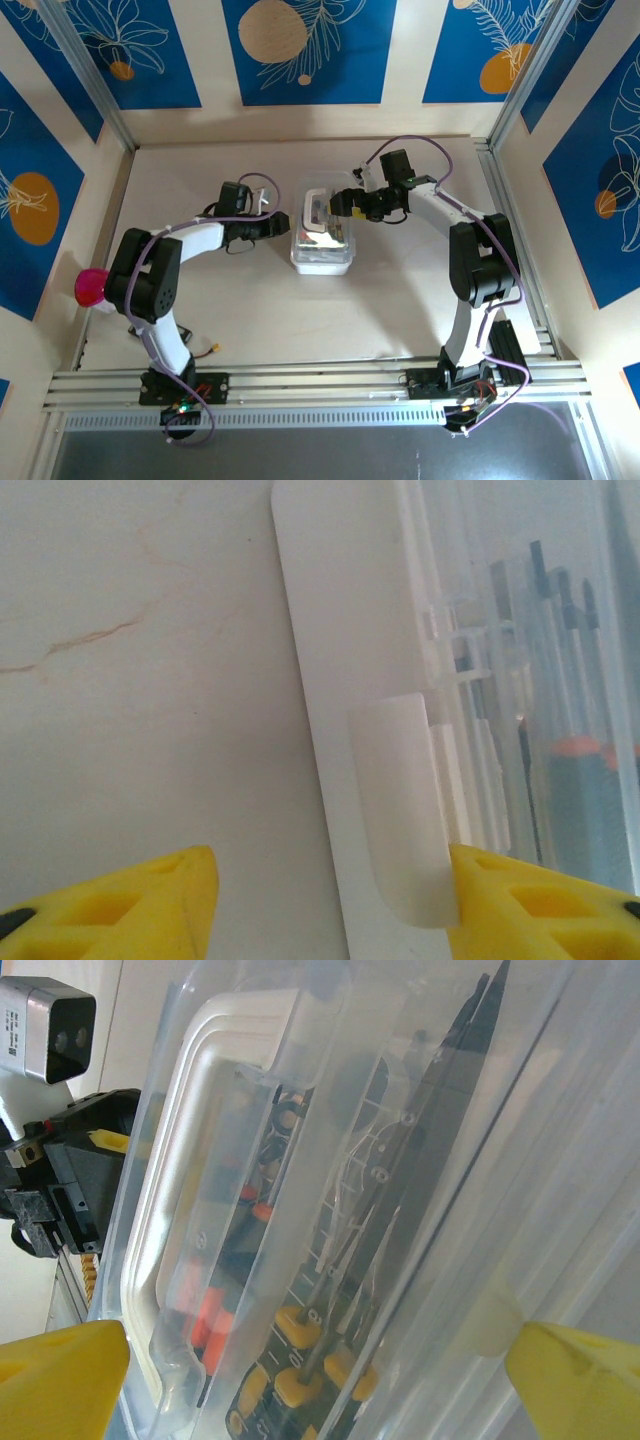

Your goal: Pack the tool kit

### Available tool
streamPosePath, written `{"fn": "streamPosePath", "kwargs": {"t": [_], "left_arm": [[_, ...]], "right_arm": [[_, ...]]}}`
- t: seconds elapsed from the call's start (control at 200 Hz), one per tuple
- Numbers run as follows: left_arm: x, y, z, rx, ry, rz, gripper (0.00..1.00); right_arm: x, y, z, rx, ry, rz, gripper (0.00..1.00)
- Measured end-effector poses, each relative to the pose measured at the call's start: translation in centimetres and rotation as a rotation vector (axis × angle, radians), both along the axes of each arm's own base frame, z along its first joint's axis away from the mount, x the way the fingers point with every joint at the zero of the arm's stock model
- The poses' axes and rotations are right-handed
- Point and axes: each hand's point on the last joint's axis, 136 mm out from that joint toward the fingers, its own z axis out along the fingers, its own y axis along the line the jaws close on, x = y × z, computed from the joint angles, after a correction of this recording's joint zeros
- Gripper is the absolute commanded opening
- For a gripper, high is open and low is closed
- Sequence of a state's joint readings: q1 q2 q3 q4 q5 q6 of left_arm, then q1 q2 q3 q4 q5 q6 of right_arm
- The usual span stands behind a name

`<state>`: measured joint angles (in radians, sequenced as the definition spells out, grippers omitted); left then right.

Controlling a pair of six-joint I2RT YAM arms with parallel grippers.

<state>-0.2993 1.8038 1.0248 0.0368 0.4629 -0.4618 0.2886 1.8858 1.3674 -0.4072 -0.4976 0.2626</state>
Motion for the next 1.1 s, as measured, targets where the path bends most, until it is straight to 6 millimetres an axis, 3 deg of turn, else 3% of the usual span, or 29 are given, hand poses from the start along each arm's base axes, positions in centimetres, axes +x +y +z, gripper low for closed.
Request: {"fn": "streamPosePath", "kwargs": {"t": [0.315,0.74,1.101], "left_arm": [[0.5,-0.2,-0.1,-0.007,-0.009,-0.001,0.4],[1.2,-0.5,-0.5,-0.012,0.002,0.01,0.09],[0.9,0.9,-0.1,0.069,0.019,0.051,0.06]], "right_arm": [[0.0,0.0,0.0,0.0,0.003,0.0,1.0],[0.2,0.1,0.0,-0.006,0.015,-0.004,1.0],[0.3,0.9,-0.1,-0.028,0.008,0.001,1.0]]}}
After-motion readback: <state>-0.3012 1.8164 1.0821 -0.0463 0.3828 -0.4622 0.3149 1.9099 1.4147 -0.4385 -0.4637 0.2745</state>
